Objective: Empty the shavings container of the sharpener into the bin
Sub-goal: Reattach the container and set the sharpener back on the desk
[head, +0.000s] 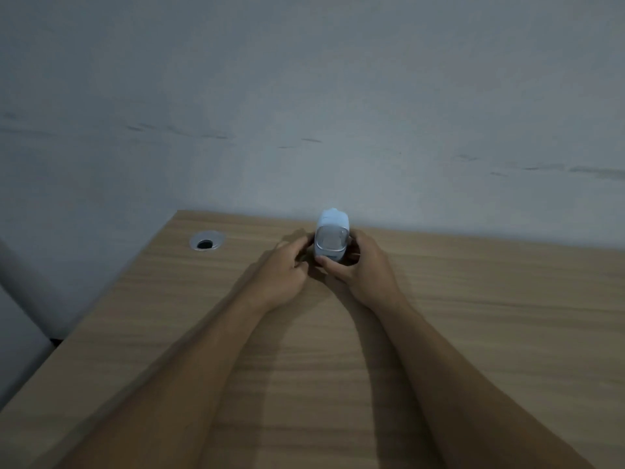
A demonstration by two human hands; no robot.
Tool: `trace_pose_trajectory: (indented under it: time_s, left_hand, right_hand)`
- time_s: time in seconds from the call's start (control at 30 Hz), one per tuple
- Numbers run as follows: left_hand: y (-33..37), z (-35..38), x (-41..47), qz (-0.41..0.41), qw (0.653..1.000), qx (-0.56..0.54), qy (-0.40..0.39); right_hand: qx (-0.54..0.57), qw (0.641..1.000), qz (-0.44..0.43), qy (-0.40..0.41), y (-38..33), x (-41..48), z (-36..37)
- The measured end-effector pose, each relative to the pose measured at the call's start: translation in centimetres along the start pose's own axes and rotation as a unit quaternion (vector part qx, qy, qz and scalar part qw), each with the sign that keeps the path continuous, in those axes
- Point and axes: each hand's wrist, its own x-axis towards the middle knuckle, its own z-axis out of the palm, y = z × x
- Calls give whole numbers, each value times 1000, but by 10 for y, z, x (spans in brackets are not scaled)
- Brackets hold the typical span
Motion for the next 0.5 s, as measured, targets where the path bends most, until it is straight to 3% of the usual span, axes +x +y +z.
trace_pose_trajectory:
  time_s: [0.2, 0.5]
  left_hand:
    - [-30, 6, 60, -3, 1000, 15, -6]
    - [-42, 14, 82, -25, 995, 94, -6]
  right_hand:
    - [-30, 999, -23, 5, 18, 43, 11]
    - [-46, 999, 1, -5, 33, 65, 19]
